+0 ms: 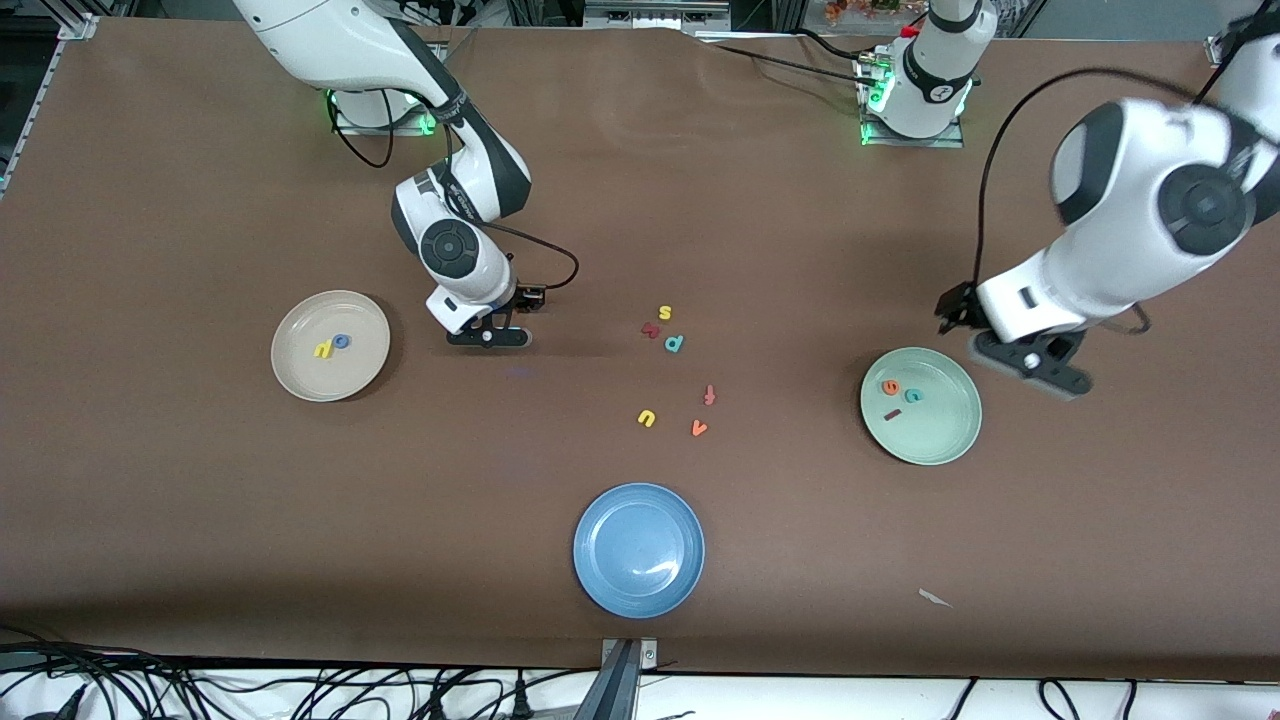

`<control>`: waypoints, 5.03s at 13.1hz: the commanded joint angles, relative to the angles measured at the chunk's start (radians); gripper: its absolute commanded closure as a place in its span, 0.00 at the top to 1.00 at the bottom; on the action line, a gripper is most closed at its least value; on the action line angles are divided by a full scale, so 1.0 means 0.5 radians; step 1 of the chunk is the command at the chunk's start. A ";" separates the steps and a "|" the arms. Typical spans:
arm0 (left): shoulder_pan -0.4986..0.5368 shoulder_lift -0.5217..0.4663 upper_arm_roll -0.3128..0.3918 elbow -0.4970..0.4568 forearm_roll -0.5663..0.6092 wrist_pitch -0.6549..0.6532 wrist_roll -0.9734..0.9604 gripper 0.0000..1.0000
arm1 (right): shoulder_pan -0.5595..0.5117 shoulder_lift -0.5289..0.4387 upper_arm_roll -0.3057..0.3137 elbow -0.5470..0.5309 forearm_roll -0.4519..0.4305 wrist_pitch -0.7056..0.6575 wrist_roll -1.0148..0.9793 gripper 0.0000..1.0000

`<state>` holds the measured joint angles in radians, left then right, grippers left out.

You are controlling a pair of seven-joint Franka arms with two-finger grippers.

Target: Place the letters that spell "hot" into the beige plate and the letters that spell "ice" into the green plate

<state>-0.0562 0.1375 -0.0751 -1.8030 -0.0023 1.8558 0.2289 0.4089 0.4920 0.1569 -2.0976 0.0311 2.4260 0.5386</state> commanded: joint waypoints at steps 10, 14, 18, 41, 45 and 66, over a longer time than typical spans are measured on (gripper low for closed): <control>-0.007 -0.070 0.052 0.676 -0.011 -0.837 -0.341 1.00 | 0.004 -0.219 -0.132 0.044 0.008 -0.283 0.049 0.00; -0.007 -0.063 0.061 0.655 -0.026 -0.812 -0.350 1.00 | 0.004 -0.367 -0.454 0.152 -0.010 -0.701 -0.094 0.00; -0.007 -0.060 0.061 0.655 -0.032 -0.806 -0.332 1.00 | -0.011 -0.285 -0.764 0.096 -0.010 -0.710 -0.542 0.00; 0.011 -0.008 0.067 0.642 -0.032 -0.742 -0.341 1.00 | -0.091 -0.588 -1.010 1.056 0.005 -1.456 -0.792 0.99; 0.017 -0.017 0.067 0.639 -0.020 -0.745 -0.356 1.00 | -0.106 -0.603 -0.980 1.106 -0.010 -1.459 -0.764 1.00; 0.137 -0.256 0.089 0.285 -0.014 -0.485 -0.329 1.00 | -0.962 -0.656 -0.056 1.121 -0.160 -1.468 -0.761 1.00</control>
<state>-0.0114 0.1090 -0.0287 -1.5276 -0.0025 1.5410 0.0589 -0.0555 0.1785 0.1137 -1.5458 -0.0490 1.7102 0.1589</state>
